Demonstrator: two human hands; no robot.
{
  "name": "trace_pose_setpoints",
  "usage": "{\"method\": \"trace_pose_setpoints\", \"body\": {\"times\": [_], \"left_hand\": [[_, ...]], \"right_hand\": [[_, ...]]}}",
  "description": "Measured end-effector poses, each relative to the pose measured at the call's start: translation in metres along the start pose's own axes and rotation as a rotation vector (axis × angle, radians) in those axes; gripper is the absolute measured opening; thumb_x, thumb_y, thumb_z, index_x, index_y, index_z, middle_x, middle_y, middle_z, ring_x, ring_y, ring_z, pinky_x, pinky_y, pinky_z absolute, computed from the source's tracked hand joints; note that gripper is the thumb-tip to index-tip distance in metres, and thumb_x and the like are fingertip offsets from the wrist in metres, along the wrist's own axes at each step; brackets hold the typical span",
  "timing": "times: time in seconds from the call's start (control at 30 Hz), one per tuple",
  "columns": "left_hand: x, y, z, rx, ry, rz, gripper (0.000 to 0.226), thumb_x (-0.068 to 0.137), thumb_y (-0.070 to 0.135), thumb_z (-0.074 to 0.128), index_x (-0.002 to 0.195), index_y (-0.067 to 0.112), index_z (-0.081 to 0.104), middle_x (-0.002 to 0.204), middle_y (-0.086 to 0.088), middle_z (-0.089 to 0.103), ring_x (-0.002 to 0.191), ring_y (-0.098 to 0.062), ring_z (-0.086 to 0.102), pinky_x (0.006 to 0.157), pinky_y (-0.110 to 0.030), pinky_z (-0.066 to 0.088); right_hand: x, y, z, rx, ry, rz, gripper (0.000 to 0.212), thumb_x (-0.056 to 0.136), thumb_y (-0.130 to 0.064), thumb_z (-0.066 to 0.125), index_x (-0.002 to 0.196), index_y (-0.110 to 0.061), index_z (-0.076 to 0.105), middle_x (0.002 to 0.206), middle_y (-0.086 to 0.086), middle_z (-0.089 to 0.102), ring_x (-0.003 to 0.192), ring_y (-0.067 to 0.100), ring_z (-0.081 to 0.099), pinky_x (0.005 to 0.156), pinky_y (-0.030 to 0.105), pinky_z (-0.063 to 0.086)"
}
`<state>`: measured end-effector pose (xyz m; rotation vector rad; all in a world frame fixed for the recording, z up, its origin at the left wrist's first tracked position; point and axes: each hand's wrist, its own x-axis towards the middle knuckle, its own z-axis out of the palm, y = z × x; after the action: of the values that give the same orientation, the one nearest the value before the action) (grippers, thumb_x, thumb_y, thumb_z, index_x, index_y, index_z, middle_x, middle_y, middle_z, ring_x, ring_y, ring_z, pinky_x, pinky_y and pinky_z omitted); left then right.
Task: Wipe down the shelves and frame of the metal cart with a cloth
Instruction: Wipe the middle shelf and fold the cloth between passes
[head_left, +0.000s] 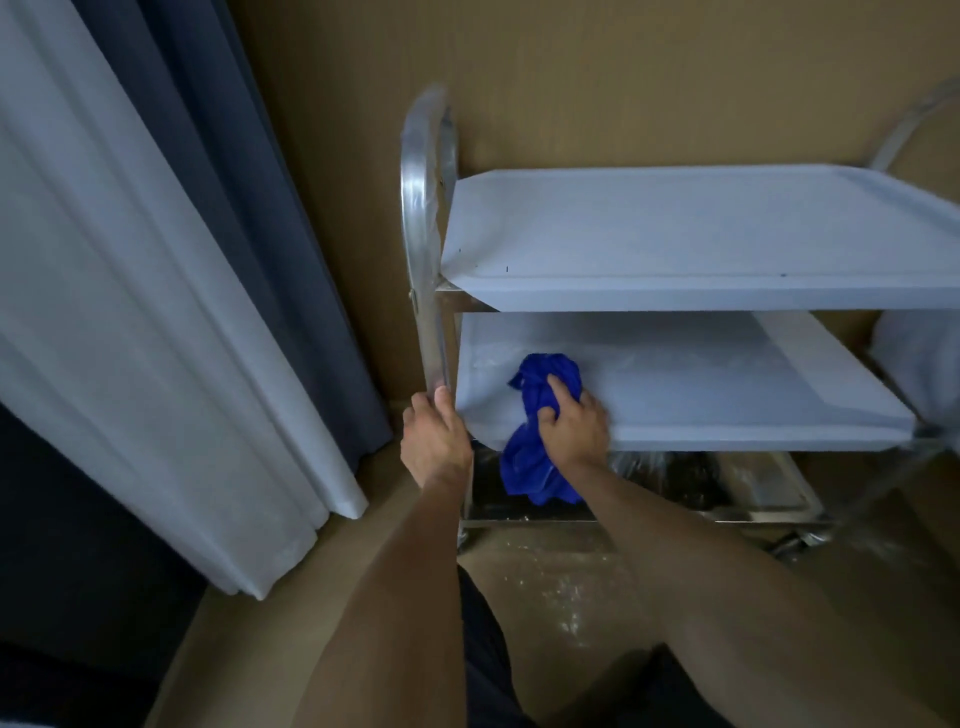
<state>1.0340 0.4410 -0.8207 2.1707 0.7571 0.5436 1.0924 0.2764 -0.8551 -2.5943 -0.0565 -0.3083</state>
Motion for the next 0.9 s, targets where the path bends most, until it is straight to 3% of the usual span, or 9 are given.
{"method": "trace_pose_setpoints", "body": {"times": [0.1,0.2,0.33,0.5,0.63,0.8,0.9], "left_hand": [[-0.007,0.006,0.009,-0.052,0.024,-0.037,0.051,0.103,0.051,0.022,0.120,0.016,0.056,0.115,-0.010,0.061,0.101,-0.027,0.061,0.085,-0.041,0.048],[-0.012,0.008,0.018,-0.067,0.079,-0.038,0.052,0.103,0.051,0.023,0.120,0.015,0.056,0.116,-0.012,0.060,0.101,-0.030,0.060,0.084,-0.040,0.046],[-0.009,0.007,0.026,-0.073,0.116,-0.053,0.051,0.102,0.051,0.024,0.119,0.016,0.057,0.113,-0.011,0.061,0.099,-0.028,0.061,0.085,-0.040,0.048],[-0.011,0.007,0.026,-0.080,0.116,-0.056,0.043,0.101,0.047,0.034,0.115,0.013,0.057,0.109,-0.011,0.060,0.096,-0.029,0.061,0.082,-0.040,0.045],[-0.005,0.004,0.020,-0.009,0.051,-0.014,0.038,0.100,0.048,0.035,0.105,0.016,0.055,0.099,-0.007,0.059,0.089,-0.025,0.058,0.076,-0.039,0.046],[-0.002,0.011,0.017,0.087,0.001,-0.070,0.033,0.102,0.045,0.030,0.105,0.018,0.049,0.099,-0.006,0.055,0.086,-0.024,0.057,0.072,-0.039,0.044],[-0.007,0.017,0.021,0.088,0.021,-0.097,0.033,0.103,0.043,0.030,0.113,0.018,0.049,0.108,-0.007,0.057,0.094,-0.027,0.060,0.076,-0.041,0.046]], "right_hand": [[0.013,0.068,-0.038,-0.125,0.073,0.162,0.057,0.095,-0.038,0.034,0.151,-0.025,0.039,0.142,0.026,0.042,0.132,0.041,0.036,0.112,0.050,0.031],[0.019,0.107,-0.059,-0.021,-0.091,0.246,0.060,0.100,-0.042,0.038,0.156,-0.034,0.019,0.153,0.020,0.022,0.134,0.039,0.034,0.114,0.046,0.031],[0.011,0.091,-0.046,-0.020,-0.249,0.011,0.088,0.090,-0.044,0.058,0.156,-0.036,0.002,0.154,0.019,0.010,0.131,0.041,0.034,0.113,0.051,0.032],[0.012,-0.016,0.009,-0.207,-0.450,-0.246,0.123,0.071,-0.057,0.077,0.153,-0.039,-0.013,0.158,0.022,-0.007,0.145,0.043,0.006,0.119,0.053,0.018],[0.001,-0.074,0.047,-0.073,-0.360,-0.275,0.082,0.092,-0.054,0.054,0.154,-0.039,0.002,0.161,0.018,-0.003,0.148,0.039,-0.001,0.120,0.054,0.010],[0.001,-0.048,0.038,-0.173,-0.301,-0.326,0.099,0.076,-0.045,0.072,0.152,-0.043,0.010,0.157,0.014,0.020,0.146,0.033,0.013,0.116,0.049,0.017],[0.002,0.002,0.007,-0.135,-0.293,-0.269,0.097,0.075,-0.041,0.073,0.153,-0.040,0.014,0.156,0.012,0.024,0.145,0.030,0.019,0.116,0.047,0.020]]}}
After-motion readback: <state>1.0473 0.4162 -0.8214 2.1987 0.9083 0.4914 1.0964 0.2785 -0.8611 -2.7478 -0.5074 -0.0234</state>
